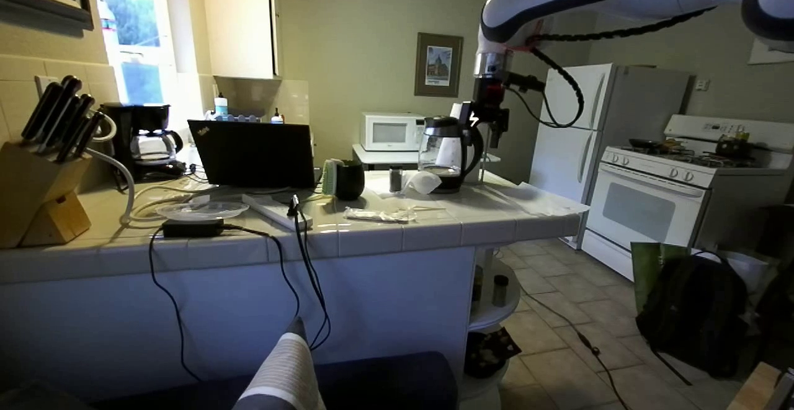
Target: Move the white thing to the left
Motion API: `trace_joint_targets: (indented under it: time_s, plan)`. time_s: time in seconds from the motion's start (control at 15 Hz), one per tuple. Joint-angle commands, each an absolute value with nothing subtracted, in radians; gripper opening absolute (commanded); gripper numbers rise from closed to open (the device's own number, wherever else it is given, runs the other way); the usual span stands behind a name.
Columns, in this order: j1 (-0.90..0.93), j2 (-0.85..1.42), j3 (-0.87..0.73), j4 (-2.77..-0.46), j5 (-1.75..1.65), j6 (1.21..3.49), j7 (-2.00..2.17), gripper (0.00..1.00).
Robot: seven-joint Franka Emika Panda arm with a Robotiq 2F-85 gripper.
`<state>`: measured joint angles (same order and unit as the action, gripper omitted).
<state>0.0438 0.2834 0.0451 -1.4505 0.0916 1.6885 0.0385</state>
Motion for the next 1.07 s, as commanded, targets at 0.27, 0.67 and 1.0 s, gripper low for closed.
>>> trace_joint_targets:
  time_s: [0.27, 0.67, 1.0]
  plan:
    - [-0.046, -0.065, -0.016, -1.88, 0.236, 1.819, -0.103, 1.0]
    - [-0.088, -0.292, -0.096, -2.167, 0.116, 1.947, -0.244, 1.0]
    - [-0.072, -0.212, -0.098, -2.056, 0.138, 1.888, -0.214, 1.0]
